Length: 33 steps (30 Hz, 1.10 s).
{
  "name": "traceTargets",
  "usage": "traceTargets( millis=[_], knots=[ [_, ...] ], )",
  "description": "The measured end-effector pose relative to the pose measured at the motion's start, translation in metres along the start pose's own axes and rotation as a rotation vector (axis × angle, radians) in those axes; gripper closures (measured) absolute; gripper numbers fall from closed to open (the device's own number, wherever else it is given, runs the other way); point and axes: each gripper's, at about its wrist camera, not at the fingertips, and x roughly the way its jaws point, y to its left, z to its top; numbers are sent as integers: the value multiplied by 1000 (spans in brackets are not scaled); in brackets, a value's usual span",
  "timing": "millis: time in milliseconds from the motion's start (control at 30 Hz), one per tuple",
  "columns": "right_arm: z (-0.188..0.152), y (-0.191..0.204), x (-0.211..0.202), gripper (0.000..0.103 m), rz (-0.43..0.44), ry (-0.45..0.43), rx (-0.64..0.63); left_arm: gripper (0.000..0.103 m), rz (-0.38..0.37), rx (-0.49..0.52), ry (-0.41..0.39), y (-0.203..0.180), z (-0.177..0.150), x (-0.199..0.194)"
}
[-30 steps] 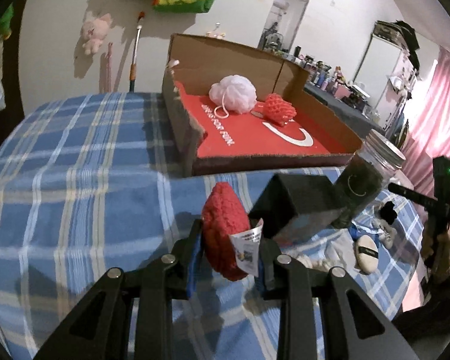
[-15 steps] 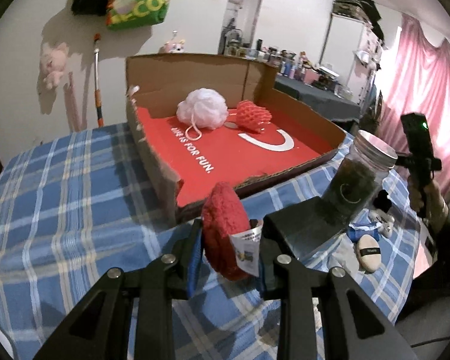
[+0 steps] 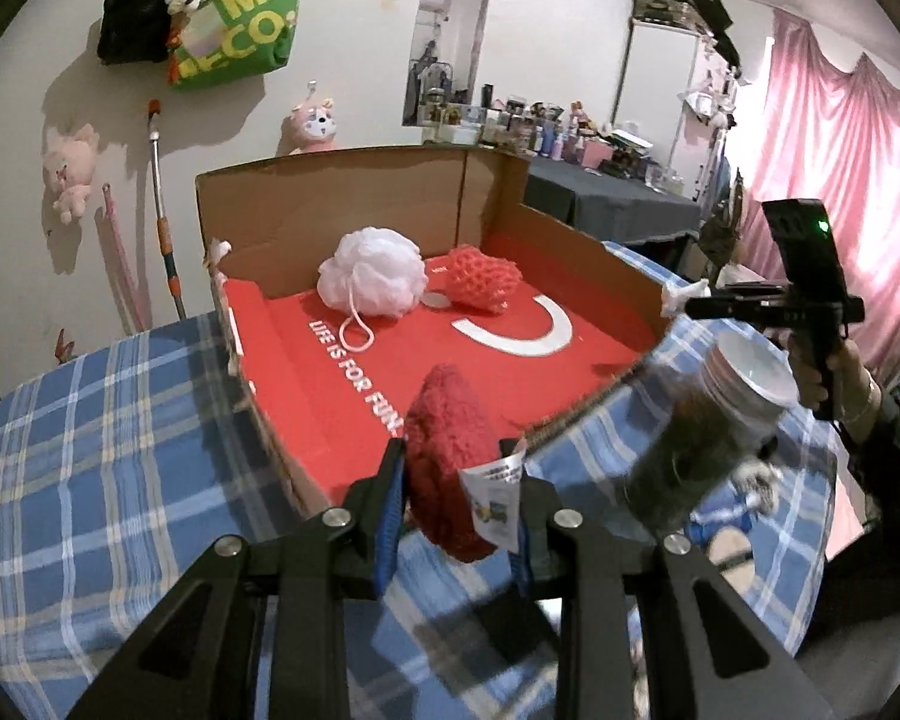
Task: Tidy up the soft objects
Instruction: 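Carry the red ball and white cloth in both tools toward the cardboard box, then open the left tool over the box while the right tool holds the white cloth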
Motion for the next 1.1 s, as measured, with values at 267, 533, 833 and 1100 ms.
traceTargets(
  millis=[267,533,833,1100],
  knots=[
    [38,22,52,82,-156,122,-107,72,84,-64,71,7,36,36],
    [59,22,83,82,-235,199,-145,72,174,-40,90,7,69,60],
    [66,19,118,82,-337,286,-190,71,313,2,223,12,76,107],
    [75,11,139,82,-383,328,-193,71,400,23,255,20,89,129]
  ],
)
